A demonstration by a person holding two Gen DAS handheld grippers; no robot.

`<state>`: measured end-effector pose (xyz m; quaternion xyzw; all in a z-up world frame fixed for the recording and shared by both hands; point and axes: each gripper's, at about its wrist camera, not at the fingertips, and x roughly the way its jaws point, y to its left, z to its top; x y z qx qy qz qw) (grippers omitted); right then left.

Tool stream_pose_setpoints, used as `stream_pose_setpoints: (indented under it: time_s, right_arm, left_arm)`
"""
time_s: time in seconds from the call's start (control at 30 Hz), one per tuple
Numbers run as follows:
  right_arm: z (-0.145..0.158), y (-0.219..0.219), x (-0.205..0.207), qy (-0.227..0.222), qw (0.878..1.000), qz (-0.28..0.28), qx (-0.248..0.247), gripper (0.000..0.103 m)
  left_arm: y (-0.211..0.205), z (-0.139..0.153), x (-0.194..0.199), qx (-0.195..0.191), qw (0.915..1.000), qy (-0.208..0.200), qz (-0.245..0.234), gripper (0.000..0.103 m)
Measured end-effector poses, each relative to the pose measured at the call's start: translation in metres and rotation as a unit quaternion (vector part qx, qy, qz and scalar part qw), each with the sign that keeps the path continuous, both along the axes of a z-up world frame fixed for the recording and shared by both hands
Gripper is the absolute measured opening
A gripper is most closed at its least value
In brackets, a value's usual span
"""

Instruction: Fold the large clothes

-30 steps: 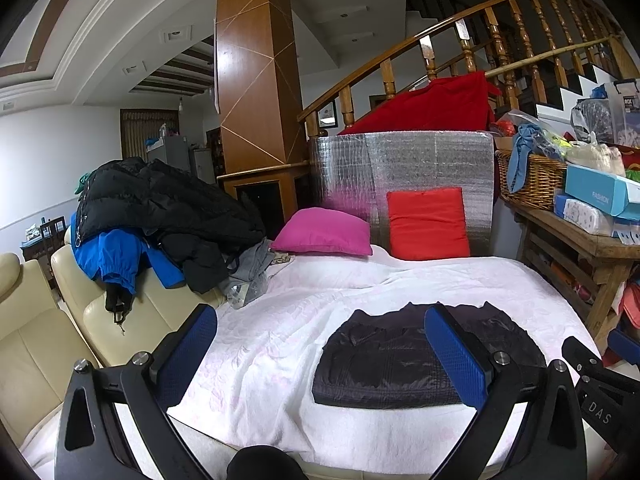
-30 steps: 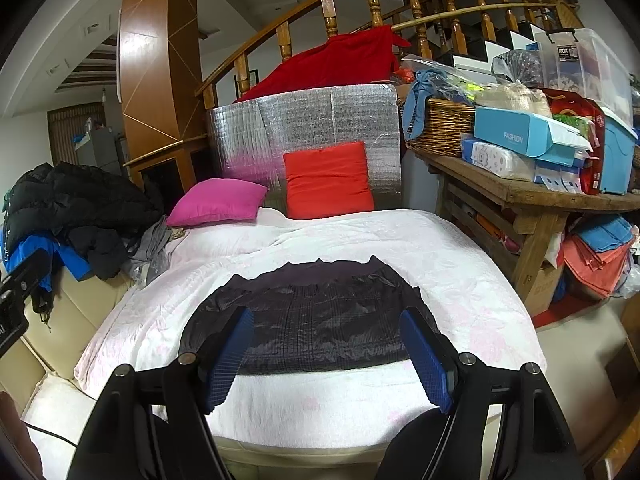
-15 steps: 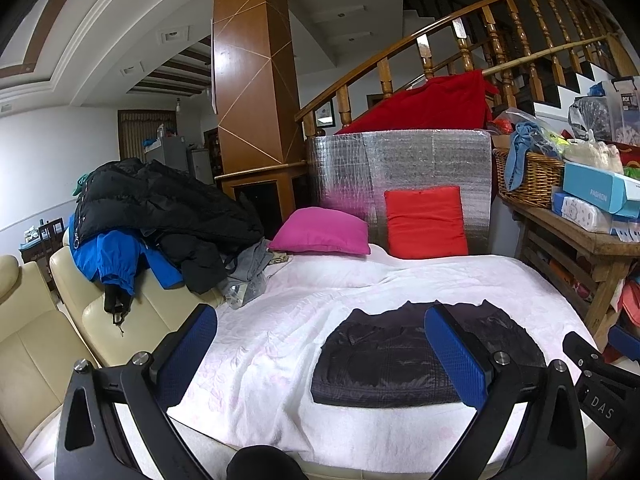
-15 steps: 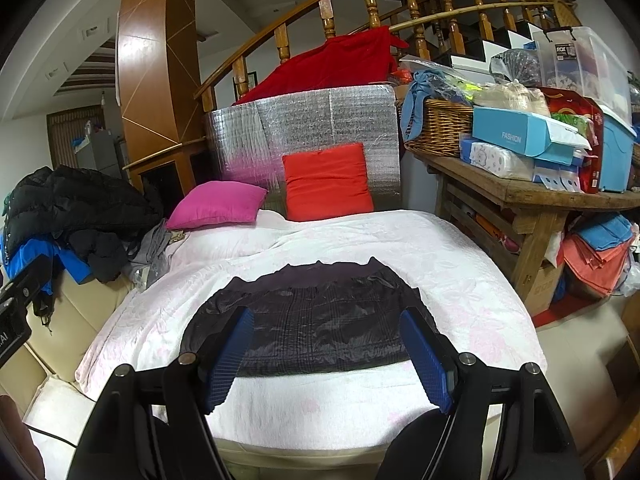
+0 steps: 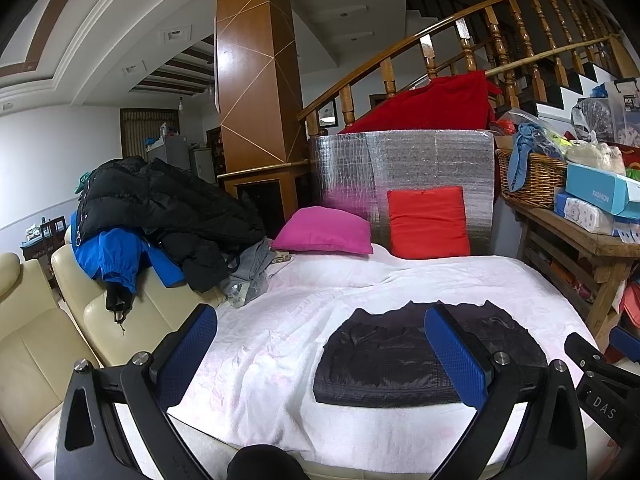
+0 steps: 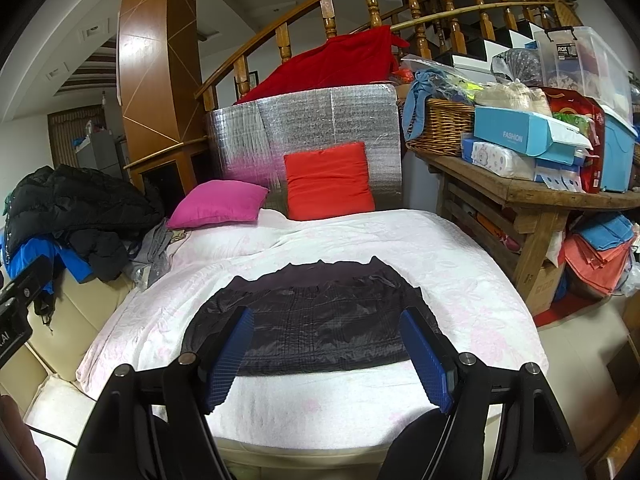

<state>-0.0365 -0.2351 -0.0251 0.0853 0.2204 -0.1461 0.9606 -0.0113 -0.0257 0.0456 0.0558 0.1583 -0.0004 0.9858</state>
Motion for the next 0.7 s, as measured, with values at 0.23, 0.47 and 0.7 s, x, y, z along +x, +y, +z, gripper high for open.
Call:
stream_pose_setpoints:
  time_s: [0.23, 0.47, 0.7]
  right_arm:
    - [-0.0022, 0.0019, 0.0002, 0.001, 1.000, 0.001, 0.002, 0.079]
    - [-0.0021, 0.0006, 0.0003, 0.002, 1.000, 0.001, 0.004, 0.079]
    - [-0.0020, -0.0006, -0.0001, 0.001, 1.000, 0.000, 0.005, 0.079]
  left_arm:
    - [-0.0003, -0.0011, 0.0015, 0.001, 1.0000, 0.004, 0.001, 0.103]
    - [0.0000, -0.0014, 0.0015, 0.000, 1.0000, 0.005, 0.001, 0.103]
    - [0.0006, -0.0025, 0.0020, 0.002, 1.0000, 0.006, 0.001, 0.103]
